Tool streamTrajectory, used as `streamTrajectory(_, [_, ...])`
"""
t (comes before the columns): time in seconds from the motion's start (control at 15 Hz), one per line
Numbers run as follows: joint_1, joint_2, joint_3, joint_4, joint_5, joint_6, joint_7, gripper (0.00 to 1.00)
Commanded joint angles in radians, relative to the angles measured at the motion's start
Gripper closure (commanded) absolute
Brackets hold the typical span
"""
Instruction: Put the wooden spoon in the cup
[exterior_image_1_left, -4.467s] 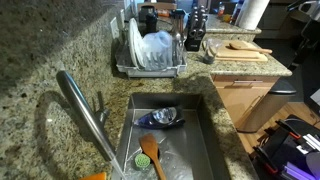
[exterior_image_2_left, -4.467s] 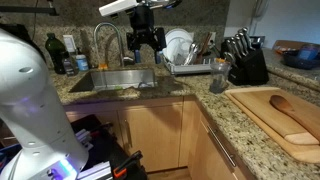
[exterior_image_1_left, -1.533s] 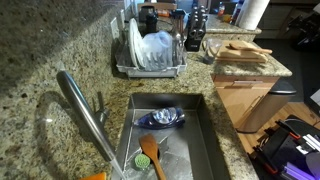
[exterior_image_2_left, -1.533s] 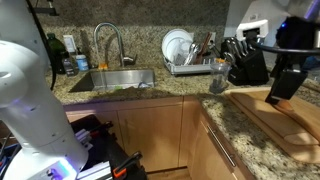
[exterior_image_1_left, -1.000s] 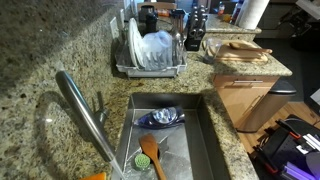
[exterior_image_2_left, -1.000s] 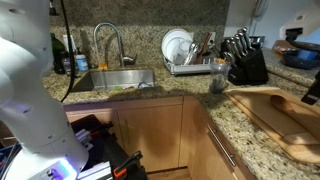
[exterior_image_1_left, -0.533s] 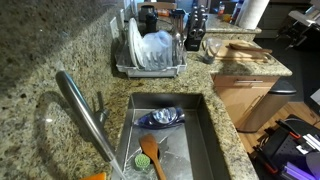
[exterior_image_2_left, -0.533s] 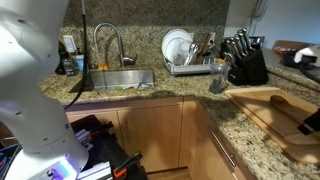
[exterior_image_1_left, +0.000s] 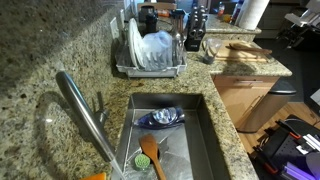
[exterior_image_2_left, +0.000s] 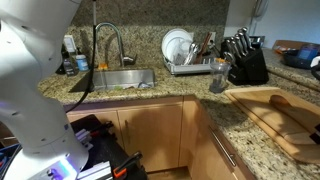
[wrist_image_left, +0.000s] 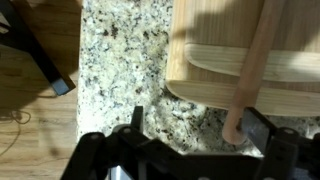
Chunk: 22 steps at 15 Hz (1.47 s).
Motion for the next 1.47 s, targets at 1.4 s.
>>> streamTrajectory(1.4, [0.073, 0.36, 0.089, 0.441, -0.18, 0.019, 0.605, 0.25])
